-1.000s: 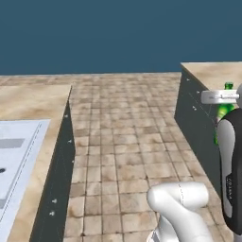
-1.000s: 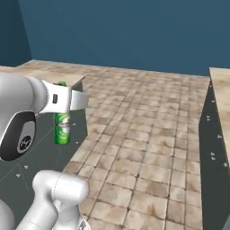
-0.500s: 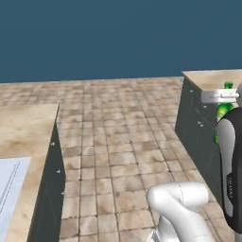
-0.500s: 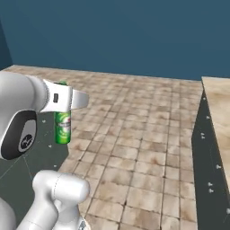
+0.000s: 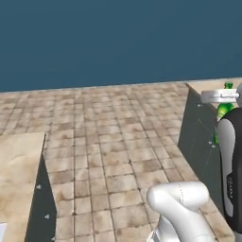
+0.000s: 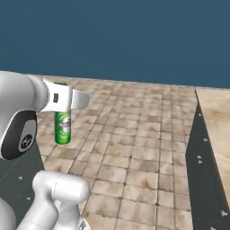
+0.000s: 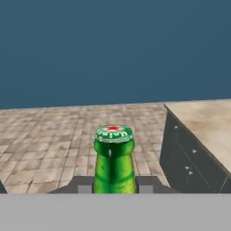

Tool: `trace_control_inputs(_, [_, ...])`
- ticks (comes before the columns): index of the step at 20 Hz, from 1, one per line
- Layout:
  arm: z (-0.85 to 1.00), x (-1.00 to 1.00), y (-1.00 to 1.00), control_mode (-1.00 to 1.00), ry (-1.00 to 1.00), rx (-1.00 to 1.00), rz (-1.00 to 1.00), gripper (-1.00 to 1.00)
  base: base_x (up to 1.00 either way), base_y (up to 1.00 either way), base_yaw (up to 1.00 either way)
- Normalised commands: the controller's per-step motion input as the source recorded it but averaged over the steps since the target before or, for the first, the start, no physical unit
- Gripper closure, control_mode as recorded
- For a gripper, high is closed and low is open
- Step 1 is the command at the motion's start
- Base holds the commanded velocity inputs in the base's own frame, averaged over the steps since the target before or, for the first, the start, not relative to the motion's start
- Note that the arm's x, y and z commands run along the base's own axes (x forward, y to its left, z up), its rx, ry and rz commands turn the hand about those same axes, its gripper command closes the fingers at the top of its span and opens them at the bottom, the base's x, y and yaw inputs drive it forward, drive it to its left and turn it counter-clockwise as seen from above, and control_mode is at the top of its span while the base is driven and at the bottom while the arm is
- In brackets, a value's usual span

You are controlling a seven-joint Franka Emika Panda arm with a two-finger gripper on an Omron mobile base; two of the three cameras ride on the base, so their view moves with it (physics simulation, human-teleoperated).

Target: Get the candle and the beer from the cabinet and move them to the dining counter.

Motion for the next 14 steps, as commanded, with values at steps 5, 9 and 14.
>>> trace_control_inputs(5, [0.0, 0.0, 0.0, 1.0, 0.0, 0.0, 0.0, 1.0, 1.0, 0.0, -0.1])
trace_control_inputs(9, [0.0, 0.0, 0.0, 1.0, 0.0, 0.0, 0.0, 1.0, 1.0, 0.06, -0.02])
trace_control_inputs(14, [0.0, 0.0, 0.0, 1.0, 0.0, 0.0, 0.0, 1.0, 1.0, 0.12, 0.0])
